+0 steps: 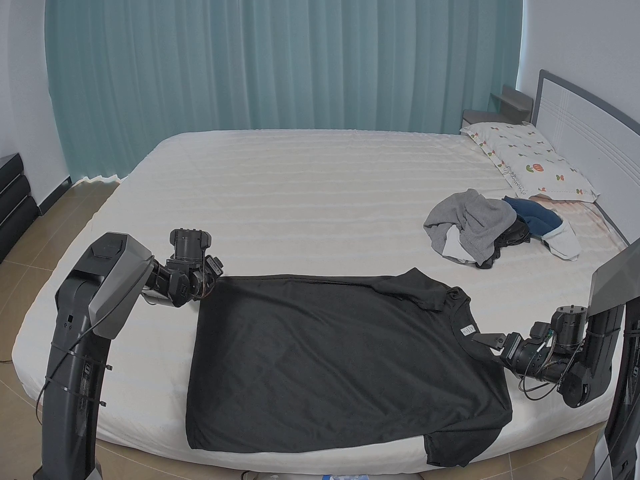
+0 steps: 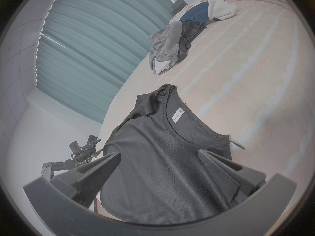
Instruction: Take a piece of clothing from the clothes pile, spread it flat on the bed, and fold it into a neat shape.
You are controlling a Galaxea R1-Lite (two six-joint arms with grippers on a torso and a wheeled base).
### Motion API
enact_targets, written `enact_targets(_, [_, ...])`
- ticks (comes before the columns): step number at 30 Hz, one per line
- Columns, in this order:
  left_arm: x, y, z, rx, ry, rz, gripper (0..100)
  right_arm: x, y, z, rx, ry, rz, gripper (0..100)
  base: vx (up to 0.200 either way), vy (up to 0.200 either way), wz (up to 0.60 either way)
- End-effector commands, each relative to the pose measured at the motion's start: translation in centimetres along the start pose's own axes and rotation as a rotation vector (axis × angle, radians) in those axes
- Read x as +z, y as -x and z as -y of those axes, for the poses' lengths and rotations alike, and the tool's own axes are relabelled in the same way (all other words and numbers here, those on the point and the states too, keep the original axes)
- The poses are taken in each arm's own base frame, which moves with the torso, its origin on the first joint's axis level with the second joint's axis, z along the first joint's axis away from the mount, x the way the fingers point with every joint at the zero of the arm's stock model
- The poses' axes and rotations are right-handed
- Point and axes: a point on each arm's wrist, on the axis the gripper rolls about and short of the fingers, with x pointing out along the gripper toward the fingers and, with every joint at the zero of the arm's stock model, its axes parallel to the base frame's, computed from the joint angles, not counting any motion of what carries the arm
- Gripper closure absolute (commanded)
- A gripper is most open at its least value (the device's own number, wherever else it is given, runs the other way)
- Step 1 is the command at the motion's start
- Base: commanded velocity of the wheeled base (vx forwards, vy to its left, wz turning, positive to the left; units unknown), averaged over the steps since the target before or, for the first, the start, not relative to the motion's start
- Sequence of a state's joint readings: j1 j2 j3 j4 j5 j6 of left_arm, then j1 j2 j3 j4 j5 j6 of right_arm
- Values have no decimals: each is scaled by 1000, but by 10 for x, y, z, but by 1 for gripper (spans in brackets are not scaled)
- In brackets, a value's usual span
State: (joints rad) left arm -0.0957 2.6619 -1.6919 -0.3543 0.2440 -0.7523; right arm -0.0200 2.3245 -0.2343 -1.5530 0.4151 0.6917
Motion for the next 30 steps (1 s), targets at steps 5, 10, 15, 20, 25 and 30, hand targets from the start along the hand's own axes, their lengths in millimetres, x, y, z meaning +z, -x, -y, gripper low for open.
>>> enact_targets(5, [21,46,-16,1,72,-79,0,3,-2,-9,32,26,20,0,0,0,0])
enact_targets(10, [11,95,-32,-18,134,-189,0,7,-13,-24,35,70,76,0,0,0,0])
enact_targets(15, [-9,126,-49,-52,164,-234,0,15,-29,-47,19,104,117,0,0,0,0])
enact_targets(20, [-31,144,-58,-64,192,-254,0,32,-54,-73,-5,102,66,0,0,0,0])
enact_targets(25, [-45,152,-64,-71,282,-269,0,22,-93,-79,-58,122,49,0,0,0,0])
enact_targets(30, [-51,156,-65,-114,329,-250,0,29,-123,-79,-101,123,54,0,0,0,0])
